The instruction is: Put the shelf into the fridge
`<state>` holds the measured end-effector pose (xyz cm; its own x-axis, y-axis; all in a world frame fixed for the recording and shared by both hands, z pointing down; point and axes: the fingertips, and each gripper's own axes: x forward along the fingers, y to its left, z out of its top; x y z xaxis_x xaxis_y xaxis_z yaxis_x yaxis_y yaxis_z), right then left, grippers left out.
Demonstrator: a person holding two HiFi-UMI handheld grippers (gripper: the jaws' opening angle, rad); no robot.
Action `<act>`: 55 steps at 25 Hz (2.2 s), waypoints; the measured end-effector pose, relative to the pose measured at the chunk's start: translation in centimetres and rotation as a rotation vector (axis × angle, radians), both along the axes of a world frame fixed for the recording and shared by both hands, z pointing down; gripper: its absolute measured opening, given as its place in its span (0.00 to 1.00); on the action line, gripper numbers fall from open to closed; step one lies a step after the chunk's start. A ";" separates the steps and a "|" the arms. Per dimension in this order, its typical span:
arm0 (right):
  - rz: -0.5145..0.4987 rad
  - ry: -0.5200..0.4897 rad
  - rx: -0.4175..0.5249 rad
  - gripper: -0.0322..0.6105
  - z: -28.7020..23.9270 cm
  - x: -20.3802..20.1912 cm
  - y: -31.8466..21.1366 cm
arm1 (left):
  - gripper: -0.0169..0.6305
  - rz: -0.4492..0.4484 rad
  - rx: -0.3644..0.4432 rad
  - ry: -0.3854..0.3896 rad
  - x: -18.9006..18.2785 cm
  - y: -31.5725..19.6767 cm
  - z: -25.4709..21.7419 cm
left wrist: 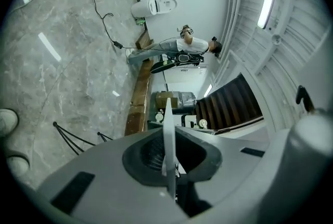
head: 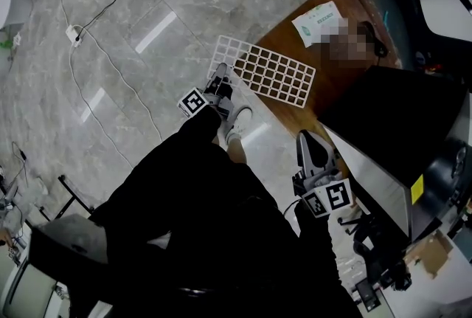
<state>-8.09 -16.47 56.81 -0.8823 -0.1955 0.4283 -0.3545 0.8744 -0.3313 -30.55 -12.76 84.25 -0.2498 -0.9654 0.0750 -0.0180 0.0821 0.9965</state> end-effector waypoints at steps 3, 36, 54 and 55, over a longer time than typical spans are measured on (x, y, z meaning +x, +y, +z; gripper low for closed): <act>0.004 0.005 -0.001 0.06 -0.2 0.3 0.2 | 0.07 -0.012 0.051 0.046 0.3 0.3 -1.7; 0.651 -0.778 -0.748 0.47 -2.2 -0.2 -5.1 | 0.08 -0.036 0.273 0.102 -5.6 6.7 -33.0; 0.869 -0.995 -0.714 0.10 -5.1 7.8 -0.8 | 0.08 0.203 0.251 0.095 0.3 4.8 -35.2; 0.874 -1.000 -0.714 0.10 -5.2 8.4 -0.5 | 0.08 0.214 0.248 0.092 0.8 4.8 -35.3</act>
<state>0.26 -16.96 51.59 -0.5788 -0.8148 -0.0324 -0.0412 0.0689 -0.9968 -29.76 -7.96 48.95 -0.0426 -0.9868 -0.1563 0.0823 -0.1594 0.9838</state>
